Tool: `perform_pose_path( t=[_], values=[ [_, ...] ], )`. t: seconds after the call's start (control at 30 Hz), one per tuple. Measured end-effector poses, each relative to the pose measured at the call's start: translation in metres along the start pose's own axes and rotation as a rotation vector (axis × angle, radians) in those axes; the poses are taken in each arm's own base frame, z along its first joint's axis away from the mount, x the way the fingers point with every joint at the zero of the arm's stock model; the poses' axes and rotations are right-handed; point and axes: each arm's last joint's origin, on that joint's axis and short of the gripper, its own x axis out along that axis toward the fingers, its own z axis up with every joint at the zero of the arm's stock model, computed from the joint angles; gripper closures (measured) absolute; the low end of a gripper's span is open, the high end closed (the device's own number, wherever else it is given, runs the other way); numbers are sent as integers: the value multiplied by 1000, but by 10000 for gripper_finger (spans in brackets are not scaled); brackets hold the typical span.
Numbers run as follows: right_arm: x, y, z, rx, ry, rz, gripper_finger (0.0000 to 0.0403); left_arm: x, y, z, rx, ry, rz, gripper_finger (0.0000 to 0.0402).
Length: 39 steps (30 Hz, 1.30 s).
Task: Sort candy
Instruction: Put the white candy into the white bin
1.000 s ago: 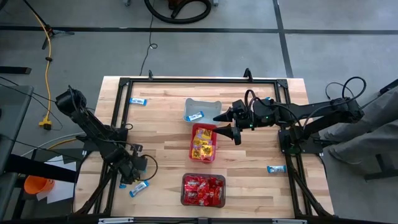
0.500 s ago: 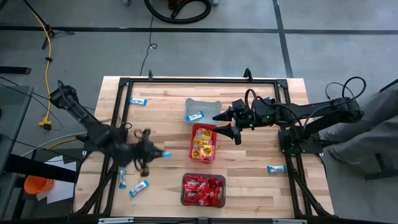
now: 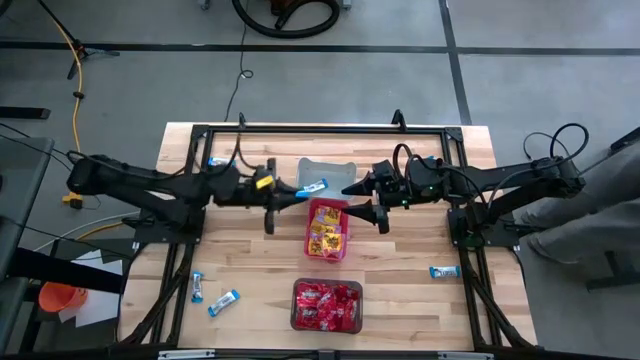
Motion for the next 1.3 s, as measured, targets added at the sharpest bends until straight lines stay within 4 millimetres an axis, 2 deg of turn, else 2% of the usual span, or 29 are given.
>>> perform_pose_path(
  t=[0.27,0.73,0.9,1.03,1.17,1.3],
  values=[
    [0,0,0,-19,8,17,121,20,3,-13,-27,24,-57,398],
    [0,0,0,-48,9,19,121,21,8,-10,18,-13,-19,394],
    [0,0,0,-63,8,17,121,33,37,0,3,10,126,397],
    [0,-1,1,-59,5,12,121,58,74,5,32,133,212,398],
    [0,-1,2,-58,-12,7,121,84,107,-9,-5,278,290,385],
    [0,0,4,-54,-37,19,121,98,124,-27,-64,362,341,341]
  ],
)
